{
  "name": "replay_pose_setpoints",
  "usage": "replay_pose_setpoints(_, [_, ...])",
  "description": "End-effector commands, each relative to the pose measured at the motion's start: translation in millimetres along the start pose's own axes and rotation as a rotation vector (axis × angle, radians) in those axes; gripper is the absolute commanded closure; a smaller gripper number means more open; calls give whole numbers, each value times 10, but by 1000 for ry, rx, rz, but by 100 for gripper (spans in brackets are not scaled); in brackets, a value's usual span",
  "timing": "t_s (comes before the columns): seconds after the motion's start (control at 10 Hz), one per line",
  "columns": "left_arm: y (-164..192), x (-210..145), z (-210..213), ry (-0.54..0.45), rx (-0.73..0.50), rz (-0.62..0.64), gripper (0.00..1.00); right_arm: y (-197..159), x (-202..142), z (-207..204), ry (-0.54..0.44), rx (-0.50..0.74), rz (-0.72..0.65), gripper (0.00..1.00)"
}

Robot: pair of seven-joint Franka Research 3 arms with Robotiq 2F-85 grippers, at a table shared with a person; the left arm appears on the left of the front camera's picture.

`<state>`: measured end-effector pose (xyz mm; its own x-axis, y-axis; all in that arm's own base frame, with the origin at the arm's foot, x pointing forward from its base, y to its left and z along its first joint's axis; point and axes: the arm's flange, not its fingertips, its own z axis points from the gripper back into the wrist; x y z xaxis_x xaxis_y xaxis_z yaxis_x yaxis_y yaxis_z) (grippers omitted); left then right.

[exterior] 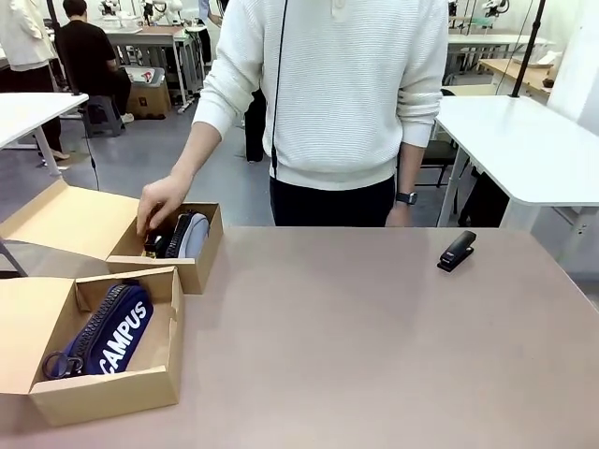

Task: Place items inside the box.
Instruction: Pick up a Pencil pouch or Stapler and place it inside the Mailer Box closest to the robot.

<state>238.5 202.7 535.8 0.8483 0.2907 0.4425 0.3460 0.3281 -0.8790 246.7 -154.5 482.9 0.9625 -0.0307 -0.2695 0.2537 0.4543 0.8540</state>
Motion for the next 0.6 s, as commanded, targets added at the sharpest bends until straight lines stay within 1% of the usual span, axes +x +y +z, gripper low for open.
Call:
replay_pose_setpoints(0.0, [-7, -15, 3, 2, -9, -20, 0, 93, 287, -72, -23, -38, 15, 0])
replay_pose_setpoints(0.1, [-7, -15, 3, 2, -9, -20, 0, 164, 507, -131, -77, -92, 10, 0])
replay_pose_setpoints(0.2, [-7, -15, 3, 2, -9, -20, 0, 288, 880, -330, -156, -186, 58, 0])
replay_pose_setpoints(0.3, [-7, -15, 3, 2, -9, -20, 0, 453, 1291, -590, -239, -265, 43, 0])
replay_pose_setpoints(0.4, [-7, -15, 3, 2, -9, -20, 0, 627, 1656, -859, -268, -301, 35, 0])
replay_pose_setpoints(0.5, [-7, -15, 3, 2, -9, -20, 0, 785, 2020, -1101, -389, -358, -20, 0])
